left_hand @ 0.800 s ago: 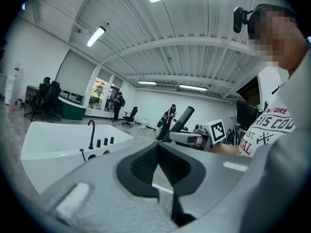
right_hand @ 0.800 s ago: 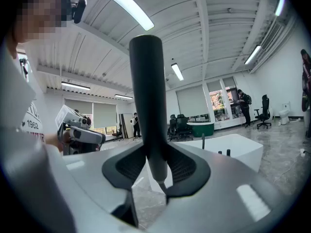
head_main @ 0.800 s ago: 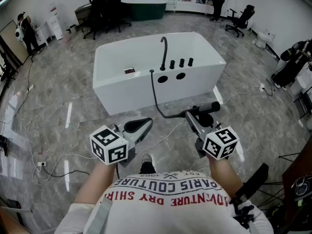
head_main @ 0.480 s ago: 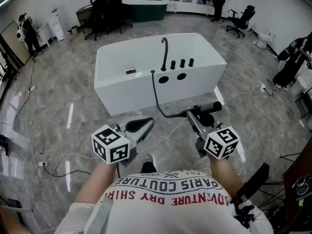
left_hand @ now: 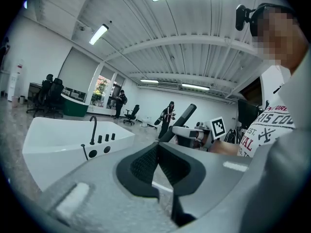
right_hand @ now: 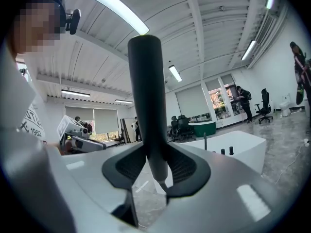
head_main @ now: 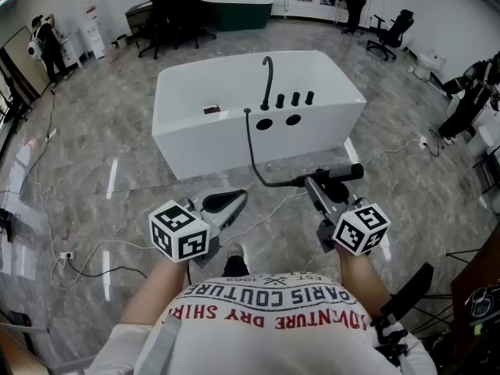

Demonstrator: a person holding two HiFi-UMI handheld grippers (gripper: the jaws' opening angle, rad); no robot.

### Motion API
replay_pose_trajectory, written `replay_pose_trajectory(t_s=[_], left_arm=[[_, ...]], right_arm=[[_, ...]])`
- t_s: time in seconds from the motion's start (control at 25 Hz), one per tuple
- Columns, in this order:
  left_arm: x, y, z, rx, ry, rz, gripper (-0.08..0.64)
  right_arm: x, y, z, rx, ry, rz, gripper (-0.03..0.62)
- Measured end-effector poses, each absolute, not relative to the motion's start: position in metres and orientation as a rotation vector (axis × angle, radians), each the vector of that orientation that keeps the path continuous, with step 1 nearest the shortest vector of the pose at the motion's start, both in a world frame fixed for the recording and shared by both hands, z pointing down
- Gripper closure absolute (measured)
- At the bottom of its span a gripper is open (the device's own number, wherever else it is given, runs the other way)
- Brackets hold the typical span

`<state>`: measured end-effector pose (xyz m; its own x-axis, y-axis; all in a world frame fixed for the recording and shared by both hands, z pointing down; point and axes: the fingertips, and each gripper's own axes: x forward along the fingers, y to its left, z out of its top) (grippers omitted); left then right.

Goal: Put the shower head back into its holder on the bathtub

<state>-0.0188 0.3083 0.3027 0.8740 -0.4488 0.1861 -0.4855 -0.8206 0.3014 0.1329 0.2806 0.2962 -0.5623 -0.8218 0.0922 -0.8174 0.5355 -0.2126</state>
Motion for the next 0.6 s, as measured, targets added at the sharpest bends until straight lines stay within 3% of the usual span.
replay_pose_trajectory(t_s=[0.6], left_arm=[[-0.031,0.259,0.316,2.689,-0.702,0.191,0.557]], right_arm=[[0.148,0.223,0.294,-1.449,2.686,-0.367,0.456]])
